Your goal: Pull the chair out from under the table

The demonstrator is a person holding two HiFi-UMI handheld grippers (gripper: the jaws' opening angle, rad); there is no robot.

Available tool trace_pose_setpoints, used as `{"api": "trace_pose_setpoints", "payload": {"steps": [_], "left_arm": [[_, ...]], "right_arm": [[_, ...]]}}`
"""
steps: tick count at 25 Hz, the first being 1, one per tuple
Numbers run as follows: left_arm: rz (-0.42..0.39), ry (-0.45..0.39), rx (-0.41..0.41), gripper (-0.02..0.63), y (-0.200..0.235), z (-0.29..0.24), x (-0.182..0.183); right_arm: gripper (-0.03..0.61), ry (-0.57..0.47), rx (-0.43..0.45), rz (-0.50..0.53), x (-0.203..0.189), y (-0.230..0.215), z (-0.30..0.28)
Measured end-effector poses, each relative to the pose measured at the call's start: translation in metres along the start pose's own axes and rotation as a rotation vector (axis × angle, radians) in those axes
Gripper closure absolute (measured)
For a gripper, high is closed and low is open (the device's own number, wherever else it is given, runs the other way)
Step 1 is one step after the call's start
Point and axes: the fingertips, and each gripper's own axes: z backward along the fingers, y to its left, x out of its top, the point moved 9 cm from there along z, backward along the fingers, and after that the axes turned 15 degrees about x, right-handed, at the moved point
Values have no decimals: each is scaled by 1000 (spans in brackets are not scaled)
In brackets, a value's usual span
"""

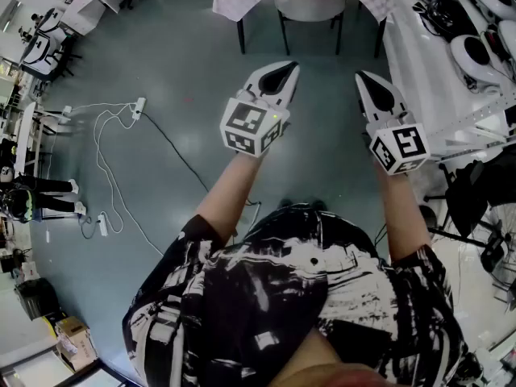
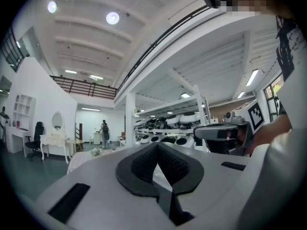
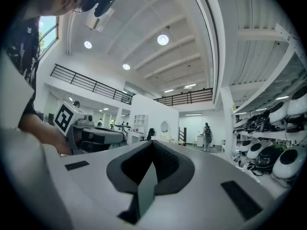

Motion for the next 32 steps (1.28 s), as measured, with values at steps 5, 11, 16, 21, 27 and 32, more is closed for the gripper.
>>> {"api": "trace_pose_setpoints", "payload": {"steps": [5,11,16,21,27,32], "left_arm": [[1,-2,-1,614,-2,1,-1],[3,2,1,614,-1,0,-3],[6,7,3,614,0,3,-4],[10,6,2,614,4,5,-6],[10,6,14,614,12,3,-6],[14,13,16,614,32,10,-14]], "right_arm": [[580,-1,0,1,-1,0,2],[580,-4,-4,4,-2,-3,2],[312,-141,-1,-26,2,-5,3],[3,-217,-62,3,8,-9,-1],[3,-186,-41,20,7,-12,-6],[3,-170,-44,13,0,-6,-22]]}}
